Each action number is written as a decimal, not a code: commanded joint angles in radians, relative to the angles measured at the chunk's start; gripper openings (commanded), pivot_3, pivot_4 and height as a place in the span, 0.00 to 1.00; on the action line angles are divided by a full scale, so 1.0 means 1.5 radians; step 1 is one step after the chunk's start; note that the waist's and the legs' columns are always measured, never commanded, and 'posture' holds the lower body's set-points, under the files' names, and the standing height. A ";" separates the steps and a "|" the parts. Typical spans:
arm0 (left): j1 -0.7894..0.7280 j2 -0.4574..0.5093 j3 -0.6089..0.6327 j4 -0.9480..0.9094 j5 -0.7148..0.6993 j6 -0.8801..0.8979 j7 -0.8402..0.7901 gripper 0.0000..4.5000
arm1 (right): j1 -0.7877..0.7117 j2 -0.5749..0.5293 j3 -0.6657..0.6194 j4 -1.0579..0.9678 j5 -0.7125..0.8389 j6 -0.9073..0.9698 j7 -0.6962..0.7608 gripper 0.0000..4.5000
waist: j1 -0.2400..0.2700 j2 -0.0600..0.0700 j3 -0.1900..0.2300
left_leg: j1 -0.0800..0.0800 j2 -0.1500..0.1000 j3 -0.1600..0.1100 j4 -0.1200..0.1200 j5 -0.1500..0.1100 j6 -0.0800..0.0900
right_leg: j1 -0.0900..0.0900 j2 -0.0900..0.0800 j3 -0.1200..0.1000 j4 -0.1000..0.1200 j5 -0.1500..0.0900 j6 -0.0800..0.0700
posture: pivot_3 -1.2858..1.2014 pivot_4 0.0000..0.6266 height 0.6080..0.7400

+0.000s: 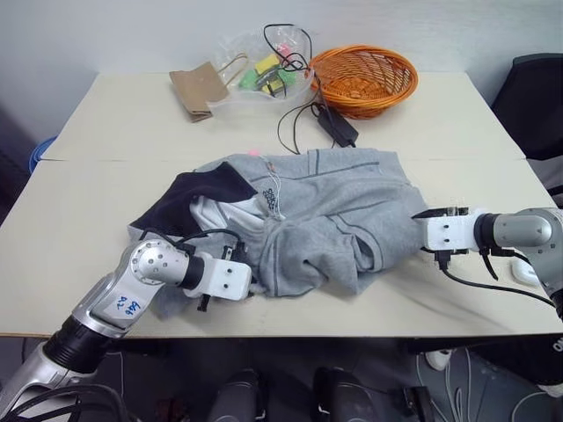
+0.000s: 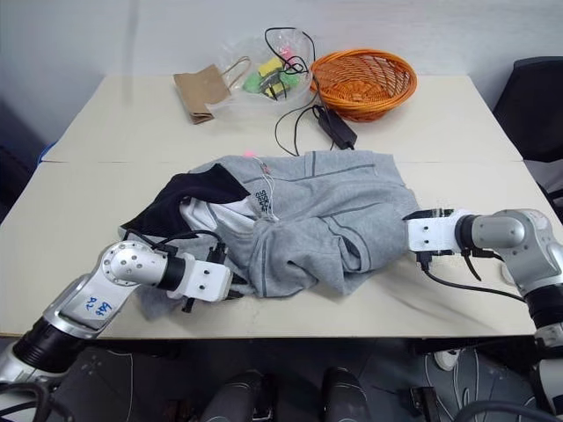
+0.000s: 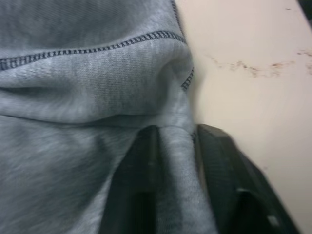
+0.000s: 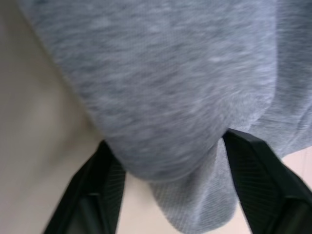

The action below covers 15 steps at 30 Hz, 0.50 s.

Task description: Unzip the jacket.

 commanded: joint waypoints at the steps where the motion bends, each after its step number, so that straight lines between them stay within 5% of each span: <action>1: 0.029 0.048 0.041 -0.010 -0.016 -0.020 -0.028 0.03 | 0.002 -0.013 -0.012 -0.019 0.025 0.002 0.035 0.42 | -0.005 0.000 0.000 | 0.000 0.000 0.000 0.000 0.000 0.000 | 0.000 0.000 0.000 0.000 0.000 0.000 | 0.52 0.24 1.00; 7: 0.106 0.162 0.121 0.049 -0.020 -0.122 -0.056 0.00 | 0.104 -0.064 -0.060 -0.182 0.170 0.133 0.171 0.01 | -0.007 0.000 0.000 | 0.000 0.002 0.000 -0.001 -0.001 -0.001 | 0.000 0.000 -0.001 0.000 -0.001 -0.002 | 0.52 0.24 1.00; 15: 0.225 0.256 0.214 0.137 -0.053 -0.268 -0.075 0.00 | 0.378 -0.133 -0.172 -0.521 0.363 0.368 0.234 0.01 | -0.007 0.001 0.000 | 0.001 0.003 -0.001 -0.001 -0.004 -0.002 | 0.000 0.000 -0.002 -0.001 -0.002 -0.004 | 0.52 0.24 1.00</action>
